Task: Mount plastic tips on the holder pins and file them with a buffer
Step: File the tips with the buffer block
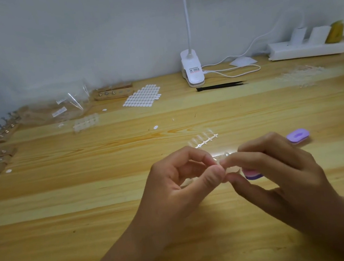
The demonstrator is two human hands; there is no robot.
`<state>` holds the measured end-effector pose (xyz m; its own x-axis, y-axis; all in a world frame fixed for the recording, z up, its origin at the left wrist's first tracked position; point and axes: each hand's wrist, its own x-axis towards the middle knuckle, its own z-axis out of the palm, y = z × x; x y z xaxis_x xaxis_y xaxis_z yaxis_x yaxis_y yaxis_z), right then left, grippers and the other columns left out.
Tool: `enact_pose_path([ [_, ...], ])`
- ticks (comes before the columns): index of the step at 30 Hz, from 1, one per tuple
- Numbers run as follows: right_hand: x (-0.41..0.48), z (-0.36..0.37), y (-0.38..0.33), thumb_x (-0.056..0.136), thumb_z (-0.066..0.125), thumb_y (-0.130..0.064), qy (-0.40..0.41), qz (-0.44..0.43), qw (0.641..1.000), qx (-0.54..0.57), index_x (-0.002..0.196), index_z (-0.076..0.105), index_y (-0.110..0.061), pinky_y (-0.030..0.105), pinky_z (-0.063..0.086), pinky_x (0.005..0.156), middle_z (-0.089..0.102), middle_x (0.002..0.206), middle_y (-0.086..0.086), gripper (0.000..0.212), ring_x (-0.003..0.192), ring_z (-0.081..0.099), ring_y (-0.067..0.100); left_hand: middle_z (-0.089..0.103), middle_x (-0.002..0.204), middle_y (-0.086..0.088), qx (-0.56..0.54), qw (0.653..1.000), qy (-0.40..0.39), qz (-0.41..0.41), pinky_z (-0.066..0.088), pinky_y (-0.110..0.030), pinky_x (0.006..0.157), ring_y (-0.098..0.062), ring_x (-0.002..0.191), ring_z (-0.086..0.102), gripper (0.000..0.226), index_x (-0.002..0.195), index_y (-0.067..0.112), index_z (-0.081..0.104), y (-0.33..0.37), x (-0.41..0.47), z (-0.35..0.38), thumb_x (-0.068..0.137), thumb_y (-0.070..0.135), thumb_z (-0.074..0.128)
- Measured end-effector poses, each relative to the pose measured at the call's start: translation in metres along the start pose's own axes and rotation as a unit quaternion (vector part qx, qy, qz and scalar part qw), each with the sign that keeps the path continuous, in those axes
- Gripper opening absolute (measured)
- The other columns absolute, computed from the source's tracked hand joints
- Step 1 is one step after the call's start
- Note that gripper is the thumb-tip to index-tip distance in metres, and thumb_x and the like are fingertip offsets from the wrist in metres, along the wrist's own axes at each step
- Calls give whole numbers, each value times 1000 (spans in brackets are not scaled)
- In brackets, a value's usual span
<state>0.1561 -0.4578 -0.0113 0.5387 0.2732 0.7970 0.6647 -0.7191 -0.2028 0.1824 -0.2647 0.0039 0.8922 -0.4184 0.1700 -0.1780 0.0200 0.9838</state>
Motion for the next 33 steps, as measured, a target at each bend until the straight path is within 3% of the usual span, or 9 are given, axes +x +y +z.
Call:
enact_pose_path([
  [3, 0, 0, -2, 96, 64, -20, 10, 19, 999, 28, 95, 76, -4, 27, 51, 69, 65, 89, 7, 20, 78, 63, 18, 76, 83, -4, 12, 1000, -8, 20, 58, -41, 84, -21, 86, 73, 27, 91, 26, 69, 2, -1, 1, 78, 49, 75],
  [5, 0, -1, -3, 96, 64, -19, 15, 34, 998, 55, 95, 75, -6, 26, 51, 71, 64, 92, 4, 17, 81, 63, 15, 76, 85, -4, 12, 999, -14, 30, 57, -32, 83, -20, 86, 73, 26, 97, 25, 70, 2, -2, 1, 77, 38, 79],
  [11, 3, -1, -7, 90, 64, -17, 21, 84, 987, 136, 102, 61, -22, 5, 41, 76, 61, 98, -7, 13, 91, 59, -3, 76, 83, 1, 75, 989, 7, 124, 53, -25, 89, -16, 86, 73, 47, 114, 28, 67, 1, -3, 3, 72, 14, 83],
  [14, 6, -1, -10, 91, 63, -24, 18, 121, 978, 169, 102, 60, -30, 11, 41, 62, 62, 94, -11, 13, 82, 59, 2, 76, 84, 5, 91, 983, 36, 158, 53, -19, 80, -13, 82, 73, 48, 113, 24, 70, 1, -4, 5, 70, 8, 85],
  [17, 5, 0, -12, 94, 60, -27, 8, 158, 967, 201, 99, 64, -30, 16, 42, 59, 62, 91, -14, 7, 78, 59, 7, 76, 93, 7, 107, 977, 59, 176, 54, -26, 74, -17, 85, 71, 42, 106, 21, 74, 2, -3, 4, 67, 12, 86],
  [20, 3, 0, -11, 99, 47, -29, -23, 182, 957, 224, 105, 66, -28, 22, 46, 68, 62, 99, -11, 20, 88, 62, 15, 74, 100, 4, 126, 973, 73, 179, 56, -31, 73, -21, 94, 69, 38, 102, 16, 75, 3, -2, 2, 66, 15, 88],
  [24, 3, -4, 0, 95, 35, -20, -27, 200, 953, 224, 113, 64, -25, 12, 42, 84, 59, 109, -19, 34, 98, 60, 6, 74, 101, 7, 112, 981, 77, 139, 56, -23, 77, -17, 93, 70, 33, 100, 19, 74, 4, -3, 1, 69, 23, 84],
  [29, 2, -3, -1, 96, 56, -14, 8, 154, 954, 255, 119, 61, -21, 46, 52, 94, 63, 117, 2, 25, 111, 63, 30, 75, 96, 7, 83, 991, 74, 79, 59, -32, 74, -16, 83, 70, 31, 95, 28, 76, 3, -2, 3, 66, 30, 85],
  [33, 4, -1, -6, 92, 64, -9, -2, 100, 968, 231, 117, 62, -17, 30, 48, 102, 69, 116, -3, 27, 121, 63, 18, 76, 91, 3, 47, 993, 77, 73, 59, -34, 73, -19, 83, 70, 31, 91, 33, 77, 5, -3, 2, 62, 31, 87],
])
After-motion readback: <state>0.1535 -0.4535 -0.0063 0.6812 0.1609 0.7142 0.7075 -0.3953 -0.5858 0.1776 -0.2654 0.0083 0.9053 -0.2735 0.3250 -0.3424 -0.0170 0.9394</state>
